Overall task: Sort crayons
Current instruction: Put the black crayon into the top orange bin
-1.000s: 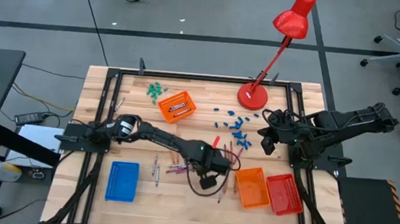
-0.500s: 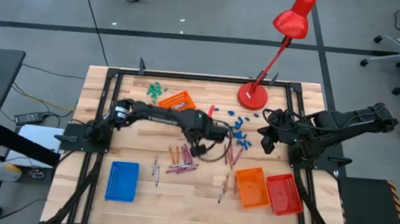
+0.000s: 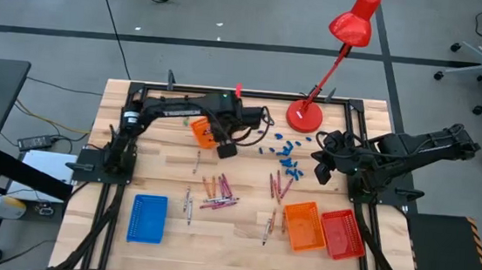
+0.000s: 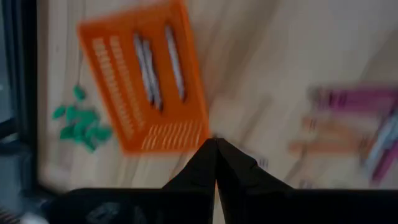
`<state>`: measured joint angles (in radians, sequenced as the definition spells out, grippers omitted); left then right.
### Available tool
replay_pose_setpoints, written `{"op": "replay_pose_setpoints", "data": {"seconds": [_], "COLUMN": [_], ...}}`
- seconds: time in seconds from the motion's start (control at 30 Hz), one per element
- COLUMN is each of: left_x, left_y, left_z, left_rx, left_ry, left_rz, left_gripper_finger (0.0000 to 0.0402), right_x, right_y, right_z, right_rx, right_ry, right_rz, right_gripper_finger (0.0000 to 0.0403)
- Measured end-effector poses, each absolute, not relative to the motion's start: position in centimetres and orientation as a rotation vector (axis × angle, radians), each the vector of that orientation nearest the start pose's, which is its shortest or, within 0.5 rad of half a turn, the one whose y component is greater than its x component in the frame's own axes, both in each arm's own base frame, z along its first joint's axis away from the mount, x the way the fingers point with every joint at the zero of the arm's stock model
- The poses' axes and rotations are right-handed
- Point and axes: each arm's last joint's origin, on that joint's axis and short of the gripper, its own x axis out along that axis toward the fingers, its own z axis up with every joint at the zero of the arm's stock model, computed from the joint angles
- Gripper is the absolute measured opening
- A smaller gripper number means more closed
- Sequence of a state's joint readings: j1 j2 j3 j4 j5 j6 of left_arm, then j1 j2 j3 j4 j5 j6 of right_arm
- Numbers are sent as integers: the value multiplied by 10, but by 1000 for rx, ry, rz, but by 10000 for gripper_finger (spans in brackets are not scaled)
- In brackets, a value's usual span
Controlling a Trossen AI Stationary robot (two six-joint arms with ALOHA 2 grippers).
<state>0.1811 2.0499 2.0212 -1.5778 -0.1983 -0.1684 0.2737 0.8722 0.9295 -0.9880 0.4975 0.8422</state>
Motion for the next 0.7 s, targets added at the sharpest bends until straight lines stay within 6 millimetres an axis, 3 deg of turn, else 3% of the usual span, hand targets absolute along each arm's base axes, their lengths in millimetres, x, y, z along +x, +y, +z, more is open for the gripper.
{"op": "replay_pose_setpoints", "data": {"seconds": [0.1, 0.2, 0.43, 0.57, 0.7], "left_x": [368, 343, 271, 246, 231], "left_y": [66, 59, 60, 59, 59], "left_z": [308, 314, 275, 248, 221], "left_rx": [-48, -19, -337, -517, -625], "left_ry": [1542, 1551, 1596, 1581, 1581], "left_rz": [375, 349, 480, 612, 703], "left_gripper_finger": [14, 14, 15, 20, 55], "right_x": [145, 145, 147, 147, 148], "right_y": [26, 26, 26, 26, 26], "right_z": [305, 305, 306, 307, 307], "right_rx": [436, 431, 413, 397, 397], "right_ry": [701, 694, 671, 667, 670], "right_rz": [-561, -571, -565, -552, -547], "right_gripper_finger": [8, 8, 8, 8, 8]}}
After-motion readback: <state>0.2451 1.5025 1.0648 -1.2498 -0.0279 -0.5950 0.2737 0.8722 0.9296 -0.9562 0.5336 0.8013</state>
